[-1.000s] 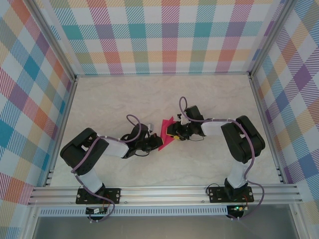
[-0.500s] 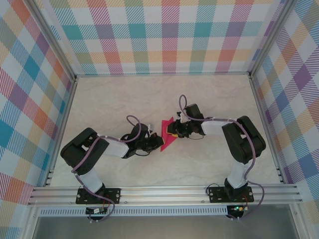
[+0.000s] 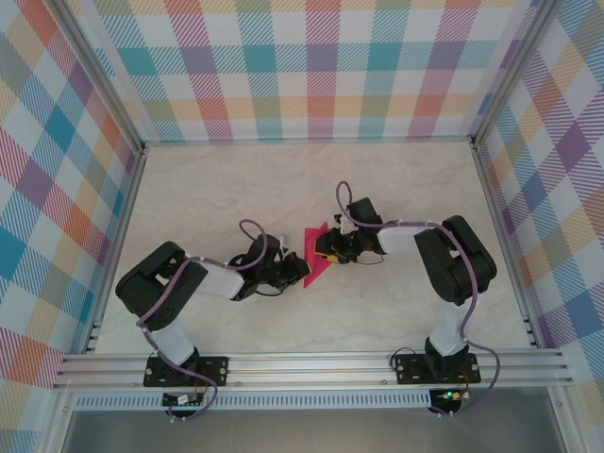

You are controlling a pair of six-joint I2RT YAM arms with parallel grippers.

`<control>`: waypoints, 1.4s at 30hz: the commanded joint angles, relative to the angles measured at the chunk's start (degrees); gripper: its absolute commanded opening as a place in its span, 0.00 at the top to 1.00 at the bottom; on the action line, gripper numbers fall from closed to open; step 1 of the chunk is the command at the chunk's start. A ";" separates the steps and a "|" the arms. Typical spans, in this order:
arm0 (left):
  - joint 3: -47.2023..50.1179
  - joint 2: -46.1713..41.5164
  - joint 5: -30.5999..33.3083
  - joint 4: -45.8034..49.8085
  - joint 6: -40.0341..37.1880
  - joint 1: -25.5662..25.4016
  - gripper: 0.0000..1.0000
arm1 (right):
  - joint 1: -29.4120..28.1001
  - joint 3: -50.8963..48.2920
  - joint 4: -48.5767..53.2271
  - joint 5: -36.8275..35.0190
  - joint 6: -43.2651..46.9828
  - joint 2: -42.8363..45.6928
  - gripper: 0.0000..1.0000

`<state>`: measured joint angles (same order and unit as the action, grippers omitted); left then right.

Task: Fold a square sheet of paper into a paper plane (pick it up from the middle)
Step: Fourth fold the wing at the center of the table.

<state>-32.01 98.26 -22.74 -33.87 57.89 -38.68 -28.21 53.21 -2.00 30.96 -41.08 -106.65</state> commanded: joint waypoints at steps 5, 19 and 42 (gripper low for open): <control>0.37 0.09 -0.99 -1.71 0.65 1.50 0.87 | 0.10 2.17 7.42 -5.54 1.02 -3.07 0.58; 1.32 -7.55 2.55 5.91 -2.54 2.99 0.64 | -0.69 5.61 17.14 -14.06 -2.52 -6.05 0.55; -2.48 -6.45 2.11 5.92 -11.16 -2.36 0.67 | -2.33 9.03 26.87 -20.94 -10.73 -10.58 0.54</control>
<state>-32.14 90.72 -21.78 -31.11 49.91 -40.18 -30.87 65.49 16.40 20.73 -50.74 -110.85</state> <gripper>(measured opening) 0.331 0.463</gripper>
